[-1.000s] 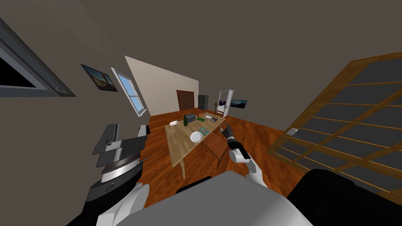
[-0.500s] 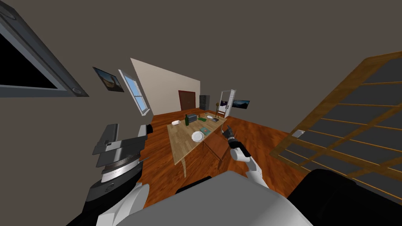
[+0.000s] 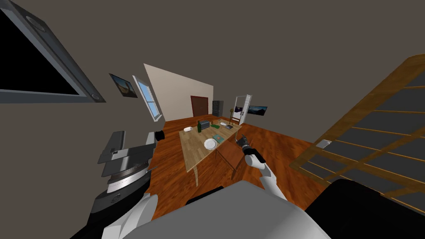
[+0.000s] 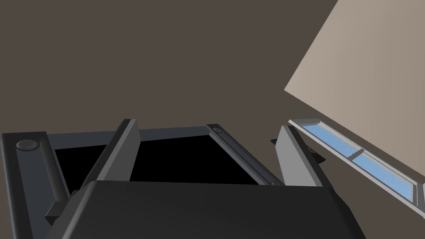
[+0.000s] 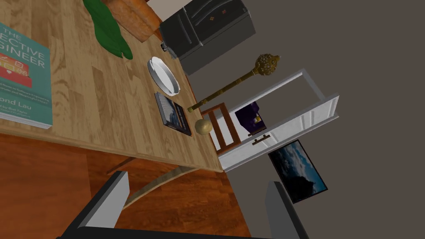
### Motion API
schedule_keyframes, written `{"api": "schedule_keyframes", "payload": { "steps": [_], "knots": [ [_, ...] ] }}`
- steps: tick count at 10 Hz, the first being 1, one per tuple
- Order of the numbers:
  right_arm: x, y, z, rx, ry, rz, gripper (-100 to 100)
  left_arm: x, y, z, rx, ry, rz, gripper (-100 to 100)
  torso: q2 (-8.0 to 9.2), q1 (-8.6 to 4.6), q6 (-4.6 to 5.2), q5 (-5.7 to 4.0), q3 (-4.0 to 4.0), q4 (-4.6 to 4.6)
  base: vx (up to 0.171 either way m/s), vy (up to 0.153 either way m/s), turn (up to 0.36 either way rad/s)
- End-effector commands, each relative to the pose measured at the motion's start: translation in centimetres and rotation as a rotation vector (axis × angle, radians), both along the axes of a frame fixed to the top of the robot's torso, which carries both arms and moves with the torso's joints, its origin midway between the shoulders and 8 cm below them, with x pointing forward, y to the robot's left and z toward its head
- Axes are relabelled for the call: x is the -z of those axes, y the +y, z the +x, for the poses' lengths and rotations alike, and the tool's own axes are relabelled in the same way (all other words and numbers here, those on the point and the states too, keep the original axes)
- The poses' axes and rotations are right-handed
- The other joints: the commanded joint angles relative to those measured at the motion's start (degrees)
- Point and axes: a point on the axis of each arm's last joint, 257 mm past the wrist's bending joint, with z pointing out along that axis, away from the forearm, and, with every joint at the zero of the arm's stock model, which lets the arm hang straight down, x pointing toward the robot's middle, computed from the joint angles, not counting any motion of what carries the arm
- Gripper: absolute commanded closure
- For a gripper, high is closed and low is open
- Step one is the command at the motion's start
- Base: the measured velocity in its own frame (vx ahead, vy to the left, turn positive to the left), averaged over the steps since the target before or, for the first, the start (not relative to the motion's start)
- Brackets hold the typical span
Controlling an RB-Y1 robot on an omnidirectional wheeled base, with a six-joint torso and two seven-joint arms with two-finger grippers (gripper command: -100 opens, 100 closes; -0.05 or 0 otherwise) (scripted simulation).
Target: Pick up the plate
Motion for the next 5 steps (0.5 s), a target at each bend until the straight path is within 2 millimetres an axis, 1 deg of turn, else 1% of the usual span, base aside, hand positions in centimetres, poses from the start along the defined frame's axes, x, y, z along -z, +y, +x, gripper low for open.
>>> {"api": "schedule_keyframes", "payload": {
  "steps": [1, 2, 3, 4, 5],
  "knots": [
    [0.9, -0.2, 0.1, 0.005, 0.013, 0.054, -100, 0.0, 0.0, 0.0, 0.000, 0.000, 0.000, 0, 0.00, 0.00, 0.00, 0.00, 0.00, 0.00, -0.004, 0.009, 0.038],
    [2.6, -1.2, 0.2, 0.020, 0.034, 0.145, -100, 0.0, 0.0, 0.0, 0.000, 0.000, 0.000, 0, -0.01, 0.00, 0.01, 0.00, 0.00, 0.00, -0.004, 0.012, 0.093],
    [3.5, -2.1, 0.4, 0.035, 0.036, 0.223, -100, 0.0, 0.0, 0.0, 0.000, 0.000, 0.000, 0, -0.01, 0.00, 0.00, 0.00, -0.01, 0.00, -0.003, 0.014, 0.113],
    [4.4, -2.0, 0.3, 0.033, 0.048, 0.255, -100, 0.0, 0.0, 0.0, 0.000, 0.000, 0.000, 0, -0.03, 0.01, -0.01, 0.00, -0.02, 0.00, 0.000, 0.009, 0.038],
    [5.9, -2.6, 0.4, 0.046, 0.065, 0.341, -100, 0.0, 0.0, 0.0, 0.000, 0.000, 0.000, 0, -0.02, 0.00, 0.02, 0.00, -0.01, -0.01, 0.001, 0.011, 0.069]
  ]
}}
